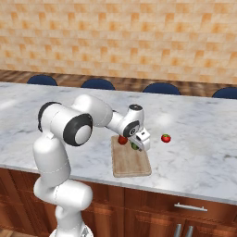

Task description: Place the avocado, onion, tomato, and bell pepper on the cutting board.

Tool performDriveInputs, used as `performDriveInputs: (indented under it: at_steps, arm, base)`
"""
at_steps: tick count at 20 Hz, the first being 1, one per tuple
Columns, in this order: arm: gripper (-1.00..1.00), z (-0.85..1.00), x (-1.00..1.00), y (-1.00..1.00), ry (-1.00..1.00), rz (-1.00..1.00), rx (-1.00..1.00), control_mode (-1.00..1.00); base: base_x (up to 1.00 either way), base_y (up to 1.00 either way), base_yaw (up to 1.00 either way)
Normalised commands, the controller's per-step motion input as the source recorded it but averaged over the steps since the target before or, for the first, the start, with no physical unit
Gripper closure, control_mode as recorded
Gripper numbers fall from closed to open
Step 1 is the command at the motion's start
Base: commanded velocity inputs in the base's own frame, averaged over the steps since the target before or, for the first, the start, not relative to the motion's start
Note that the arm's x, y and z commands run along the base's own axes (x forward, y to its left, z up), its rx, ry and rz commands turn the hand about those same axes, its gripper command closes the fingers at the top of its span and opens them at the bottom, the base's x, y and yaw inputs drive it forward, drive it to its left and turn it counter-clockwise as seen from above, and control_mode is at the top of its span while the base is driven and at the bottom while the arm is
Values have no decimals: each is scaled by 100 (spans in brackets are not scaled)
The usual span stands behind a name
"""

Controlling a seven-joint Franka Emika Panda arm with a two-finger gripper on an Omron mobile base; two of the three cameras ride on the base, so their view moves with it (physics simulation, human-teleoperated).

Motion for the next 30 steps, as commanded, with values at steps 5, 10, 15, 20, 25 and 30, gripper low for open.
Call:
performDriveInputs:
  at_steps: [5, 10, 15, 20, 25, 30]
  arm:
    - [-100, 2, 0, 0, 0, 0, 0, -100]
    - [-100, 29, 0, 0, 0, -2, 0, -100]
    - [-100, 39, 0, 0, 0, -4, 0, -100]
    - [-100, 32, 9, -6, 0, -2, 0, -100]
    - [-100, 23, 22, -30, 1, 0, 0, -100]
    - [-100, 17, 26, -45, 1, 0, 0, -100]
  base:
    - [0, 0, 0]
    - [0, 0, 0]
    - [0, 0, 0]
    - [0, 0, 0]
    - [0, 0, 0]
    - [0, 0, 0]
